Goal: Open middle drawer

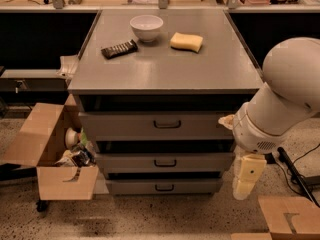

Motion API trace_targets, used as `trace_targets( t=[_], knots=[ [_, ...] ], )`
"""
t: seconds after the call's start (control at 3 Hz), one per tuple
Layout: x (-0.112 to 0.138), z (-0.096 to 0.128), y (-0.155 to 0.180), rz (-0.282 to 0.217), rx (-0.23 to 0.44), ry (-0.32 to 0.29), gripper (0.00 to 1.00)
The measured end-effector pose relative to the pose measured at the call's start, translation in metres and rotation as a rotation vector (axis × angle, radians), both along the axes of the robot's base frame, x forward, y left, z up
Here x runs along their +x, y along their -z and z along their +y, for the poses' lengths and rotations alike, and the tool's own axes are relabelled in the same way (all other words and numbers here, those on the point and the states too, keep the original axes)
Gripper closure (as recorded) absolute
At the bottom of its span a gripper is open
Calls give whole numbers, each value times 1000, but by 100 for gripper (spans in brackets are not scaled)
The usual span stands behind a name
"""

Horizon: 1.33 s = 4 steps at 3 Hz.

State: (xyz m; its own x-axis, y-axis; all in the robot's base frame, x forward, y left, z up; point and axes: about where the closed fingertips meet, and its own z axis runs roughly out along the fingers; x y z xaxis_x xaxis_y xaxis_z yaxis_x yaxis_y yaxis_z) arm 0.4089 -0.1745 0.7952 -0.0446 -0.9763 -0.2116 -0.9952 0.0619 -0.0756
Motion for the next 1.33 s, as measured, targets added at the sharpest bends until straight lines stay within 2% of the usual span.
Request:
trace_targets(
  t=[0.33, 0.67, 1.33],
  knots=[
    [0, 0, 0, 0, 0, 0, 0],
    [7, -7, 63, 12, 19, -57, 0],
    [21, -14, 189, 85, 59, -147, 0]
  ],
)
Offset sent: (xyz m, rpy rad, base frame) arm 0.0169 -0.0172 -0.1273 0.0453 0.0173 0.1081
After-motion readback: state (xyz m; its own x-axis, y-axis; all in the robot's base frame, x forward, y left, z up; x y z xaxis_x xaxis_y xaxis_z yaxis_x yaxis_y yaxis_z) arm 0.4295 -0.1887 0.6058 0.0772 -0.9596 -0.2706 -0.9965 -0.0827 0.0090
